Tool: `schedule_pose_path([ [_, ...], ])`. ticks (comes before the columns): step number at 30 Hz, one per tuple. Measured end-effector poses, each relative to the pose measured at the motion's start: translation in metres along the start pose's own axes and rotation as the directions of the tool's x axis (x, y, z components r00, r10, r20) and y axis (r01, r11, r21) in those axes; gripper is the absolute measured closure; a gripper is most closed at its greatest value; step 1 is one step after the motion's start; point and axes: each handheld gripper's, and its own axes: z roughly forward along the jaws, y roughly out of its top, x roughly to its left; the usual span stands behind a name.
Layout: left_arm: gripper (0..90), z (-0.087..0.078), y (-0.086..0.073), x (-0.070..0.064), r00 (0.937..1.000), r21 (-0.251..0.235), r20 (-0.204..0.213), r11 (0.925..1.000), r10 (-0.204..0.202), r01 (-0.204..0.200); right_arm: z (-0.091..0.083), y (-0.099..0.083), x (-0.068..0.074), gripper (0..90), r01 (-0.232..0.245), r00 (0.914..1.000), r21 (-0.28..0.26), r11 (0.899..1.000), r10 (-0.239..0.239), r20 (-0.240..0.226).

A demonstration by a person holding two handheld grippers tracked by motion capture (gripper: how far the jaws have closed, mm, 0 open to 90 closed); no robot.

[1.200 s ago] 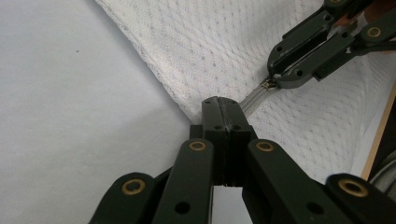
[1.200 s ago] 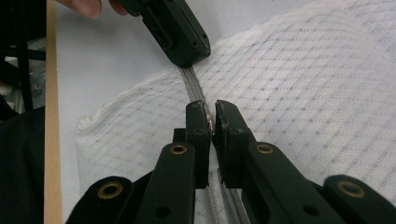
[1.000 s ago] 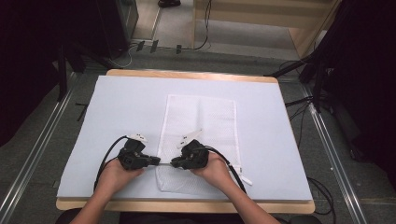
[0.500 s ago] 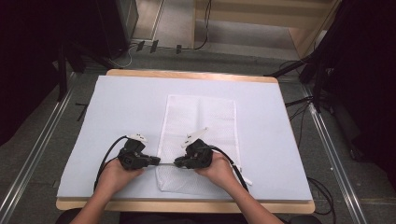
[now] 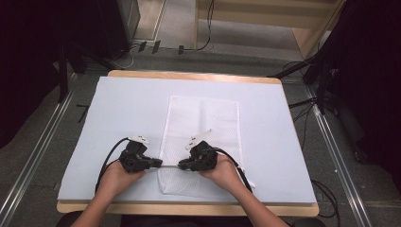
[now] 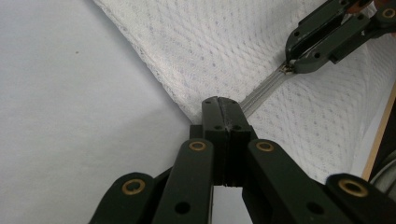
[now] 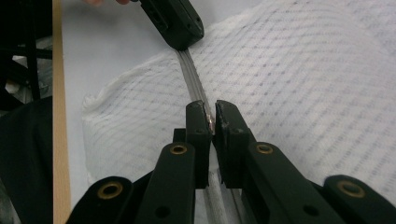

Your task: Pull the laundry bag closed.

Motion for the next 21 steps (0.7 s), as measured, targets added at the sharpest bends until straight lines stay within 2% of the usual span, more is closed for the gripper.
schedule_pose_path([
  [21, 90.0, -0.0001, -0.0003, 0.0005, 1.0000, -0.001, 0.004, 1.0000, 0.001, -0.001, -0.0083, -0.0077, -0.0047, 86.6, -0.005, 1.0000, -0.013, 1.000, 0.005, -0.007],
])
